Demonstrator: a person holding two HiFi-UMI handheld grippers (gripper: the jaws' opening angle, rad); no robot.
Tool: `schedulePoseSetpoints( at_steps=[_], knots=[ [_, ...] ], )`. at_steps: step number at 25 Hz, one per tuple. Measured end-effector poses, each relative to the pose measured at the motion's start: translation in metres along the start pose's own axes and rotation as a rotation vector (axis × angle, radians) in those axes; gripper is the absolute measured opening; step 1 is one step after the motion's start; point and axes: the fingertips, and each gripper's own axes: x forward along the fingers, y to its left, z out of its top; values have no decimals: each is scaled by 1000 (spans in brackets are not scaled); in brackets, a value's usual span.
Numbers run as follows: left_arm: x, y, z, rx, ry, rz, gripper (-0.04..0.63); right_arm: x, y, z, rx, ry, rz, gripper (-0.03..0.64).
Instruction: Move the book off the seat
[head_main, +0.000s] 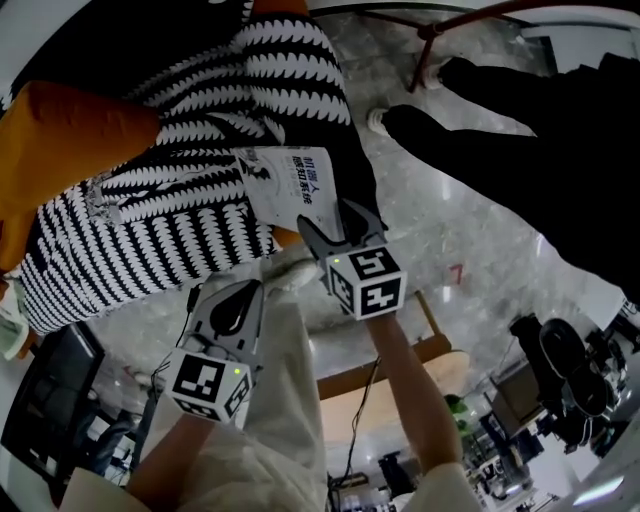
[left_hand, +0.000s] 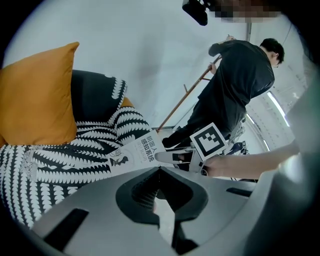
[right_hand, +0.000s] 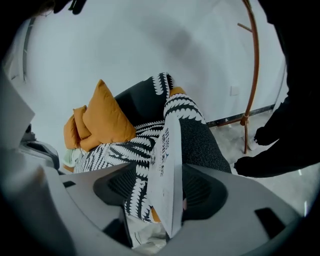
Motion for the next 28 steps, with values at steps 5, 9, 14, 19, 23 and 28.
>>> schedulePoseSetpoints(
  at_steps=[5,9,14,19,23,28],
  knots=[
    [-4,-1,-1,-8,-4,-5,9,-5,17,-1,5,8,32,248],
    [2,0,0,-12,-8,-9,9,0,27,-5,-34,19,82,211],
    [5,7,0,-17,-8,-3,9,19,41,-12,-81,87,139,187],
    [4,9,3,-19,-14,-1,8,38,40,-5,-122,81,93,189],
    [-2,15,3,-21,-18,10,9,49,48,-4,-149,103,74,187],
    [-9,15,-2,-16,-17,-4,8,51,48,-8,-138,89,3,55]
  ],
)
